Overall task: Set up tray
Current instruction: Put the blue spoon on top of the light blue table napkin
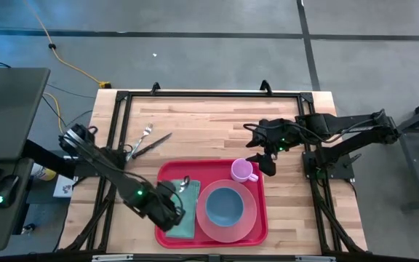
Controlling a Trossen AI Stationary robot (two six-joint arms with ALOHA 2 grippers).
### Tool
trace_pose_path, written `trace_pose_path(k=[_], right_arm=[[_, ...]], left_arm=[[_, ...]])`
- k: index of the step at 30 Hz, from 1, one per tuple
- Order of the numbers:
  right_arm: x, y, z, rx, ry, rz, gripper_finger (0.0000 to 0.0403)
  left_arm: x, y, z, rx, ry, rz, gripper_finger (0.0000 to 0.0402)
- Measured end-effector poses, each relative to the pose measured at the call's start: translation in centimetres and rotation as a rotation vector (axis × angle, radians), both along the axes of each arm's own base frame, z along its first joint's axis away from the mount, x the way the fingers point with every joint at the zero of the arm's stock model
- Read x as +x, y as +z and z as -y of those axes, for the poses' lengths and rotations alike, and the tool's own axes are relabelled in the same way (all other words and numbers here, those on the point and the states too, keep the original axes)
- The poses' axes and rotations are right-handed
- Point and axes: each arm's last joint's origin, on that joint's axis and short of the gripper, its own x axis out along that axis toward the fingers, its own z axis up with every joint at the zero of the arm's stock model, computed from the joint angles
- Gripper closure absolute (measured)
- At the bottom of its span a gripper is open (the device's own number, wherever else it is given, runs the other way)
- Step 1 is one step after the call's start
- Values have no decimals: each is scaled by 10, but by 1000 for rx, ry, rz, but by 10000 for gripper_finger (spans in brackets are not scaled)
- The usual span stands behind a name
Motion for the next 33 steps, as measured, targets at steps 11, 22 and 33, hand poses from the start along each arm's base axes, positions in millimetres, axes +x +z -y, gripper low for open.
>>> trace_pose_path(k=[11, 22, 33], right_arm=[[0, 0, -1, 11, 23, -1, 166], [-1, -1, -2, 34, 37, -22, 166], [-2, -1, -4, 31, 48, -25, 166]], left_arm=[[30, -35, -4, 13, 79, -33, 338], [20, 37, -3, 177, 72, -110, 338], [17, 80, 30, 189, 24, -114, 338]])
